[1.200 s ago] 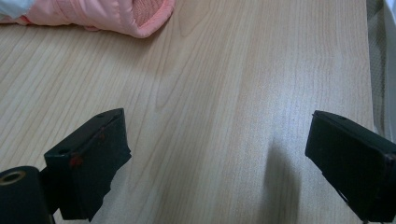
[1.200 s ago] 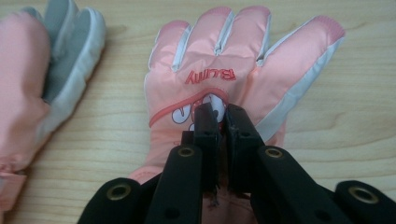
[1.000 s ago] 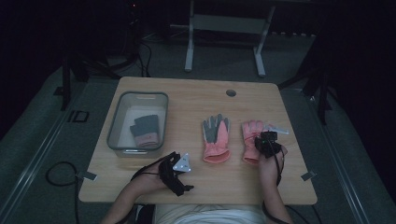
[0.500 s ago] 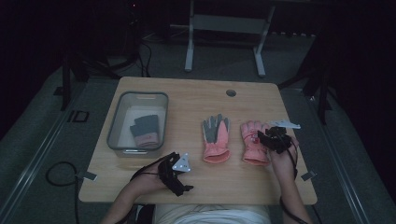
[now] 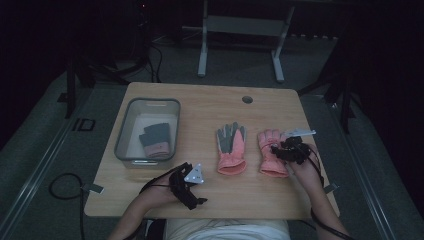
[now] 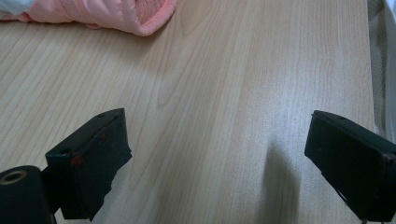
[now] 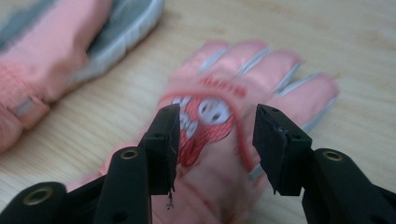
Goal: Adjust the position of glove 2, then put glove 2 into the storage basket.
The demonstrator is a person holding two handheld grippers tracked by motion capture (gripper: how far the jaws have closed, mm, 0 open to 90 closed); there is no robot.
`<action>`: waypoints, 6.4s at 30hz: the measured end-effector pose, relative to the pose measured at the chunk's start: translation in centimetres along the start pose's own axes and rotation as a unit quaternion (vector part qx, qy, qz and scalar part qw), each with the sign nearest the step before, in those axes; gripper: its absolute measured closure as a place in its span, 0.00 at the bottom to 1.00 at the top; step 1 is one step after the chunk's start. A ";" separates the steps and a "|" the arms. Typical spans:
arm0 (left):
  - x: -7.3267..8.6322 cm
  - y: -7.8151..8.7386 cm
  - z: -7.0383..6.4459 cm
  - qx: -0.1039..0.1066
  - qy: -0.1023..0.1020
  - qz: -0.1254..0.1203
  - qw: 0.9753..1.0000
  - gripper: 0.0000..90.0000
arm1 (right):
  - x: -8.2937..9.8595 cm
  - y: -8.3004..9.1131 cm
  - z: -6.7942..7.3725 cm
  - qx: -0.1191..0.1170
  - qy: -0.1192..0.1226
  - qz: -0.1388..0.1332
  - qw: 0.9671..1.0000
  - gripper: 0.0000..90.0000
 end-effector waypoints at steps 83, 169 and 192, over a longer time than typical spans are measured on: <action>0.0 -0.1 -0.2 -0.002 -0.013 0.003 1.000 0.07 | -8.7 -3.1 13.3 -0.030 0.013 -0.013 0.999 0.96; -6.5 -8.5 12.2 -0.050 0.380 -0.033 0.923 0.76 | -3.1 -7.0 7.7 -0.179 -0.138 0.066 0.972 0.75; -12.3 -1.3 13.0 -0.041 0.317 -0.082 0.944 0.82 | -9.6 -1.9 9.2 -0.136 -0.094 -0.027 0.986 0.88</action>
Point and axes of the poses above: each handheld gripper's, and its own axes: y roughly backward along the jaws, x roughly out of its underside, z roughly to its left, the point moved 5 cm from there along -y, roughly forward along the jaws, and after that the axes turned 11 degrees about -z, right-handed, at the moved point
